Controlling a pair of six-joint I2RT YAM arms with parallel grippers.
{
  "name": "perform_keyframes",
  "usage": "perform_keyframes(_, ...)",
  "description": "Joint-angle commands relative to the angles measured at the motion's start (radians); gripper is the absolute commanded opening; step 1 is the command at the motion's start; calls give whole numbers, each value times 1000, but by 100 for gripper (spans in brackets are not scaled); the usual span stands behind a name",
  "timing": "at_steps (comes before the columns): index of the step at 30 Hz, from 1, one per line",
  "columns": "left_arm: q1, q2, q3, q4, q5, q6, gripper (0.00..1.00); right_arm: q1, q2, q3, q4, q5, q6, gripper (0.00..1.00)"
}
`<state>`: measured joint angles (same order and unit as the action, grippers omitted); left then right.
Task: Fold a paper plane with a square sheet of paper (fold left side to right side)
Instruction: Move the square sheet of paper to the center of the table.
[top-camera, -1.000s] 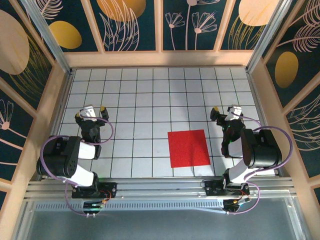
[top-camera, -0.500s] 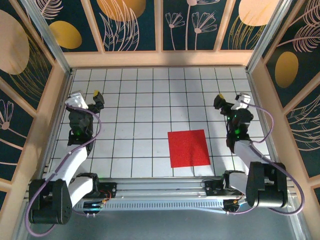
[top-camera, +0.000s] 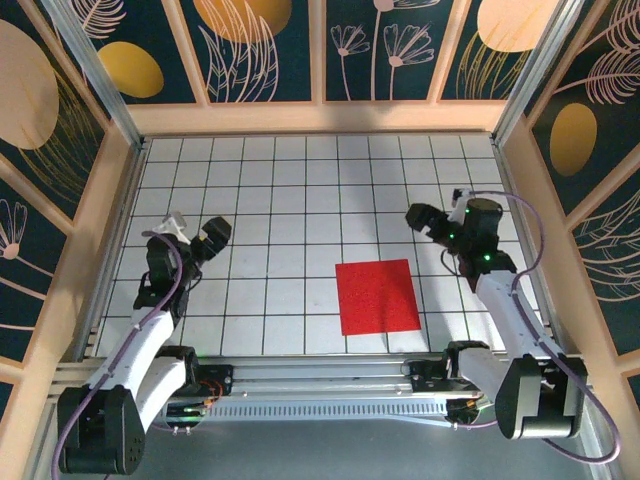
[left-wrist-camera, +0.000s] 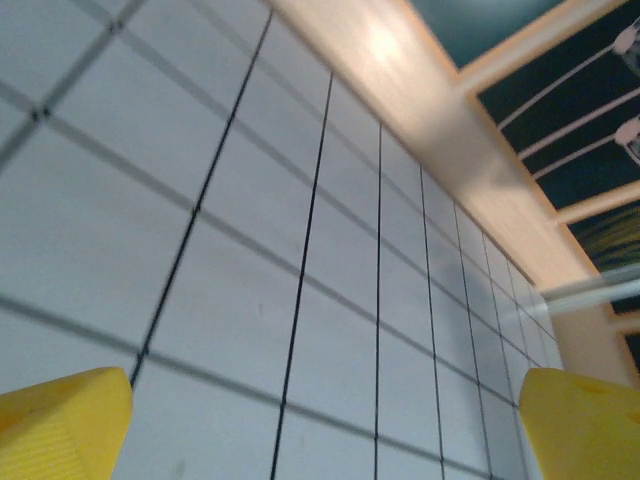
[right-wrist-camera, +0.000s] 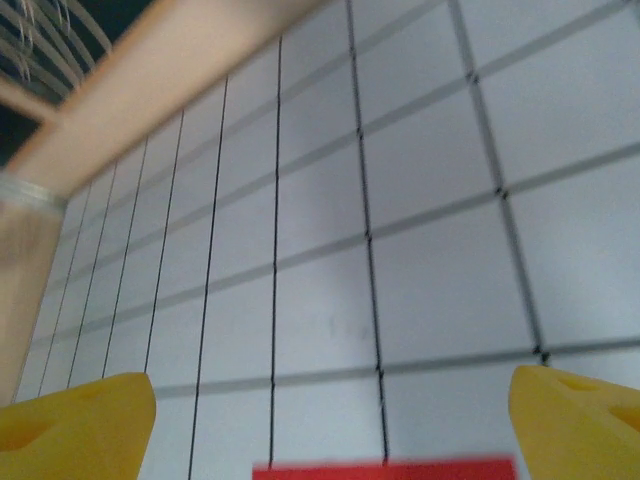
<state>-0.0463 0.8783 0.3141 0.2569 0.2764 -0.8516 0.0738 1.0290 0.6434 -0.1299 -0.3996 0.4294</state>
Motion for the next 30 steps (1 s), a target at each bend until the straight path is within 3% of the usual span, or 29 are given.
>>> perform_keyframes(1,-16,-9,-43,21,126,-119,99,99,38,28,-155,-44,9,92)
perform_keyframes(10,-155,69,-41,53,85,-118,99,307,175,-21,-46,35,77,92)
perform_keyframes(30,-205,207,-9,96,54,-118,99,388,417,-35,112,-13,78,94)
